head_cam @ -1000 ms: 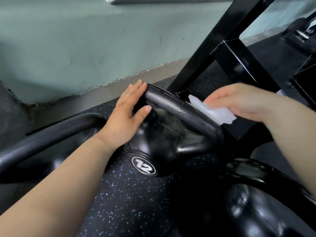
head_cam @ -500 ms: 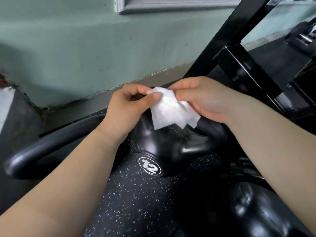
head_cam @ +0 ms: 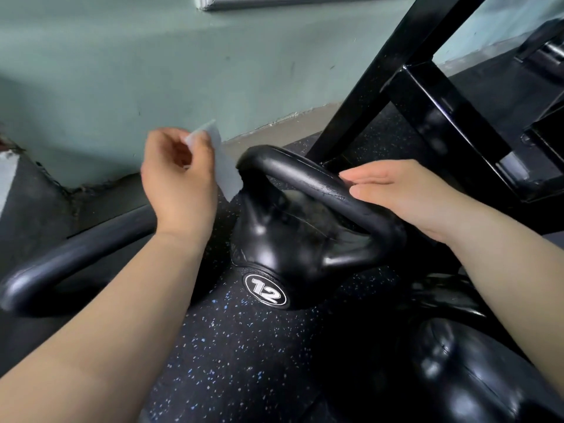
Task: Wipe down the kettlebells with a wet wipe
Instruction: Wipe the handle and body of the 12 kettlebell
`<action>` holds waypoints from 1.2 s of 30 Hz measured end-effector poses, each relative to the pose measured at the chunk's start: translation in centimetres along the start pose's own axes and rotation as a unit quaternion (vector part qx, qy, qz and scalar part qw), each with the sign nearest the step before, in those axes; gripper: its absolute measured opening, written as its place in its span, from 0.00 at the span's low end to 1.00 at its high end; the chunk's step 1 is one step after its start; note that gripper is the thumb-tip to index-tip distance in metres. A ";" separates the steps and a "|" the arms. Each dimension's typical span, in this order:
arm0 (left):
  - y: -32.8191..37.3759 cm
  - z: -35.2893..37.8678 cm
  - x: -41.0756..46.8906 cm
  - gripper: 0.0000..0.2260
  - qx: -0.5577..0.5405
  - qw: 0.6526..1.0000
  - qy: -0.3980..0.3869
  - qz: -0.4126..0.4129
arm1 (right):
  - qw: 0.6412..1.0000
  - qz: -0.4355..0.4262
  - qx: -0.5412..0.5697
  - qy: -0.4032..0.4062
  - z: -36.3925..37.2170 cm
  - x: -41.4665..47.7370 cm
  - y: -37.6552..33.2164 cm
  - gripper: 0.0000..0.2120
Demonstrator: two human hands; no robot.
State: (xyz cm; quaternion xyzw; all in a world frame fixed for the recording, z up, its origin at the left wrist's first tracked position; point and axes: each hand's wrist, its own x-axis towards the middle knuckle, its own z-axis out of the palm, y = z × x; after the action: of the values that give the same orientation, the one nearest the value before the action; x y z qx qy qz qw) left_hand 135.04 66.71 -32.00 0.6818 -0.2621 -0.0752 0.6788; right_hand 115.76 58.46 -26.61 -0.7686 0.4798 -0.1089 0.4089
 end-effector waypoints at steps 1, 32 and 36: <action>-0.1 0.3 -0.4 0.14 0.001 0.999 -0.040 0.001 | 1.000 0.003 0.013 -0.003 0.0 0.1 0.1 0.14; -3.0 3.0 -1.4 0.02 0.027 0.994 -0.087 -0.052 | 0.992 0.015 0.118 -0.043 -0.6 0.8 1.2 0.13; -2.0 3.7 -2.2 0.13 0.014 0.993 -0.094 -0.076 | 0.991 0.026 0.122 -0.053 -0.8 0.9 1.1 0.13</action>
State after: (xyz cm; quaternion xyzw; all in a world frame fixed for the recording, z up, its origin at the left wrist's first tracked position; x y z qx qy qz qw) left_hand 132.00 64.37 -34.70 0.6992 -0.2735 -0.1867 0.6336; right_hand 115.05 57.12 -27.13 -0.7045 0.4607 -0.1155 0.5273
